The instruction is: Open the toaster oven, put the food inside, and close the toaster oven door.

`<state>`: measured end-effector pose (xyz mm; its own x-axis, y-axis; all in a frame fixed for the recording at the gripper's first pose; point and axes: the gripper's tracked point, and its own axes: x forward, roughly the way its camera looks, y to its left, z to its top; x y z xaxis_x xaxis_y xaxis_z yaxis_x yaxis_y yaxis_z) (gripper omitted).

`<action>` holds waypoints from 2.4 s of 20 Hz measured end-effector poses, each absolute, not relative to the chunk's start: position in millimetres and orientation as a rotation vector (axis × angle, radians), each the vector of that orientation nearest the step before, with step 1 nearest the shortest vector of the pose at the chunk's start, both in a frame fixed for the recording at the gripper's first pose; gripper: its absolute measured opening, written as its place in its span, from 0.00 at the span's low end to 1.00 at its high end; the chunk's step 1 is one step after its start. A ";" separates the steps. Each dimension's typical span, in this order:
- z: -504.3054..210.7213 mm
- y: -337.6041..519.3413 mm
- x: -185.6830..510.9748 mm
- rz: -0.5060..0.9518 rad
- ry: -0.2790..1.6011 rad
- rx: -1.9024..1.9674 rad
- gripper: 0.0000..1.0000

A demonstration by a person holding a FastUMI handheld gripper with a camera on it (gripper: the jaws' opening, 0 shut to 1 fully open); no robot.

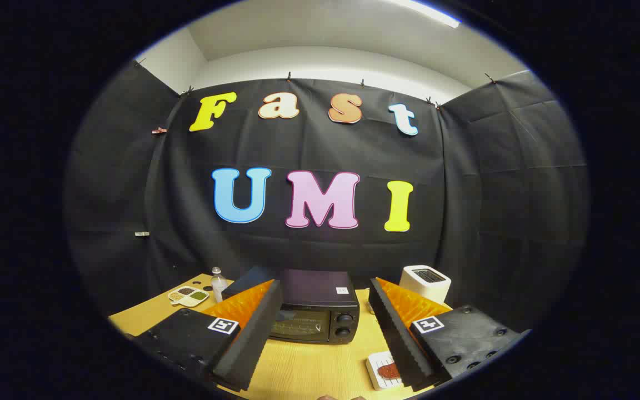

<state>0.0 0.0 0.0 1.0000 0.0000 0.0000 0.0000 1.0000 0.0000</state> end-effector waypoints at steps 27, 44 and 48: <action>-10.7 -2.5 3.6 -0.020 0.019 -0.002 0.97; -67.4 48.1 105.8 0.077 0.174 0.019 0.98; -102.1 78.3 136.5 0.120 0.252 0.046 0.97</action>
